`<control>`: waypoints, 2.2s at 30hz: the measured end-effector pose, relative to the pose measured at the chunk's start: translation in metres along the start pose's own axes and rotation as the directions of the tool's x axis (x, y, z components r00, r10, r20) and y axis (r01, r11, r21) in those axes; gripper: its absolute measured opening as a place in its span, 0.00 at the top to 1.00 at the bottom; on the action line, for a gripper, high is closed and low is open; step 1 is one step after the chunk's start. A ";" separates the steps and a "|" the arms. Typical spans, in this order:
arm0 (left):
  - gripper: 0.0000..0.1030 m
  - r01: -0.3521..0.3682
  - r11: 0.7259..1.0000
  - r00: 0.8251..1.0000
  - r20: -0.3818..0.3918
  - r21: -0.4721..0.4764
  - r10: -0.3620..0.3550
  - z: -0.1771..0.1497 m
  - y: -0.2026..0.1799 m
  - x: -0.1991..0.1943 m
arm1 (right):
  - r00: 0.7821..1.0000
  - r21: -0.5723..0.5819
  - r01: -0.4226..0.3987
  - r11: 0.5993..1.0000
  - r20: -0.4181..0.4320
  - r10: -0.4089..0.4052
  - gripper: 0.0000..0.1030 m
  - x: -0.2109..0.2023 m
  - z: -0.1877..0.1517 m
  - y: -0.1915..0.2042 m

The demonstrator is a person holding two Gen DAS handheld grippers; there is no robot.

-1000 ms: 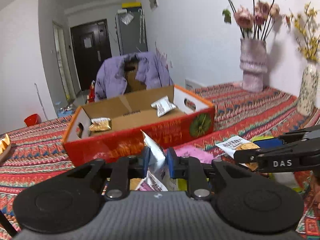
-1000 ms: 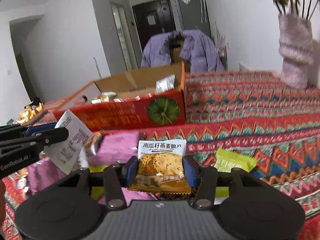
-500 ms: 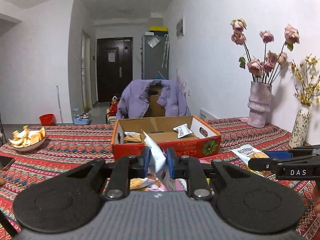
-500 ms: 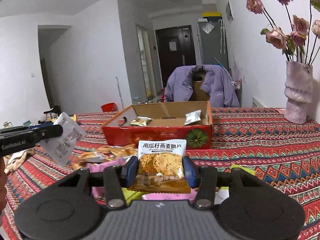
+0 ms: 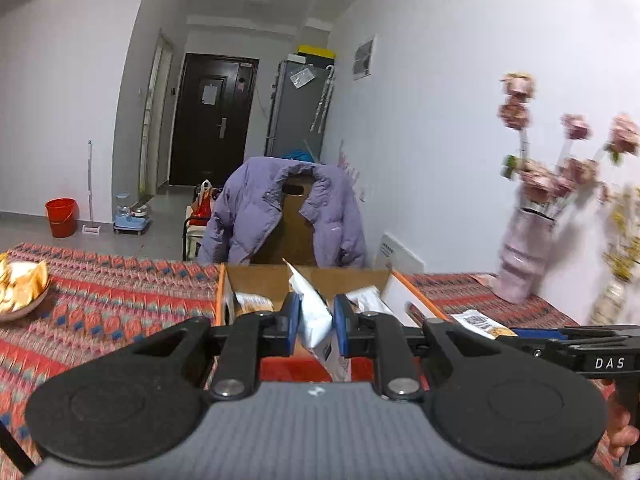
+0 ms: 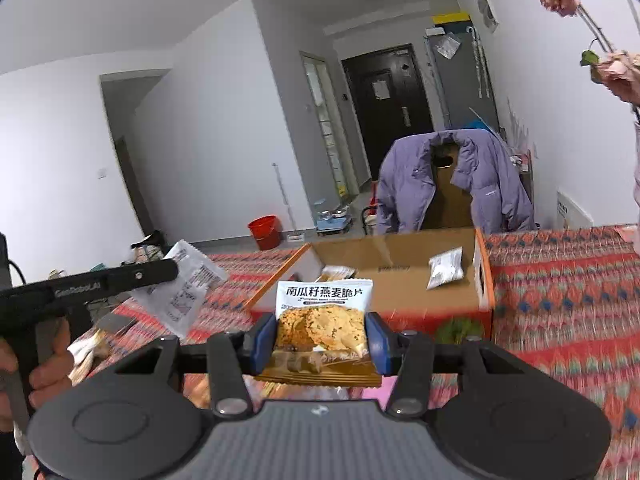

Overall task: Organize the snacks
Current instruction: 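Carry both packets into the cardboard box and open both tools, then withdraw both tools from the box back toward the snack pile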

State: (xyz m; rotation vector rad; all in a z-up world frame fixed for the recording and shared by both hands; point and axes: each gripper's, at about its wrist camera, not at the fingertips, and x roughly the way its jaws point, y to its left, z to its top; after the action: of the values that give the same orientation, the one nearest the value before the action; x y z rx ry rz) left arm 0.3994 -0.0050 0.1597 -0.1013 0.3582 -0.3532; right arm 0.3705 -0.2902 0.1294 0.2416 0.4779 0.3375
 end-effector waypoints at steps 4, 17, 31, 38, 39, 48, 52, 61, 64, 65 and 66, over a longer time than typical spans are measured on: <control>0.81 -0.034 0.995 0.997 -0.078 -0.089 0.027 0.018 0.030 0.080 | 0.997 0.038 0.051 0.998 -0.059 -0.049 0.54 0.075 0.038 -0.033; 0.82 -0.061 0.969 0.951 -0.308 -0.240 -0.017 0.022 0.043 0.292 | 0.926 0.005 0.215 0.977 -0.320 -0.202 0.52 0.291 0.076 -0.093; 0.34 -0.094 0.992 0.935 -0.349 -0.089 0.057 0.035 0.038 0.279 | 0.925 -0.036 0.216 0.976 -0.312 -0.217 0.31 0.281 0.083 -0.100; 0.14 -0.091 0.994 0.947 -0.305 0.056 0.104 0.055 0.027 0.203 | 0.931 -0.134 0.232 0.963 -0.256 -0.260 0.19 0.199 0.097 -0.081; 0.13 -0.096 0.993 0.949 -0.296 0.063 0.110 0.056 0.026 0.189 | 0.934 -0.139 0.227 0.964 -0.248 -0.256 0.17 0.185 0.096 -0.078; 0.00 -0.143 0.967 0.967 -0.180 0.212 0.182 0.047 -0.003 0.063 | 0.965 -0.174 0.180 0.968 -0.159 -0.208 0.03 0.065 0.074 -0.045; 0.00 -0.180 0.958 0.974 -0.093 0.222 0.204 0.025 -0.016 0.003 | 0.979 -0.199 0.149 0.969 -0.109 -0.172 0.02 0.015 0.047 -0.027; 0.00 -0.312 0.920 0.949 0.027 0.237 0.315 -0.067 -0.029 -0.094 | 0.986 -0.270 0.167 0.948 0.057 -0.158 0.00 -0.097 -0.053 0.015; 0.00 -0.303 0.936 0.951 -0.007 0.181 0.309 -0.098 -0.029 -0.120 | 0.979 -0.292 0.205 0.934 0.079 -0.190 0.00 -0.118 -0.095 0.027; 0.00 -0.298 0.940 0.952 -0.016 0.164 0.305 -0.108 -0.028 -0.130 | 0.976 -0.295 0.218 0.930 0.083 -0.202 0.00 -0.123 -0.109 0.030; 0.00 -0.296 0.943 0.953 -0.020 0.150 0.302 -0.116 -0.029 -0.138 | 0.973 -0.290 0.229 0.929 0.087 -0.213 0.00 -0.129 -0.121 0.034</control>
State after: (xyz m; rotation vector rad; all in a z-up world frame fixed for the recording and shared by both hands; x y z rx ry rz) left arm 0.2278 0.0132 0.1012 0.1036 0.3833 -0.0790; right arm 0.1956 -0.2893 0.0878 -0.0982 0.3899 0.1775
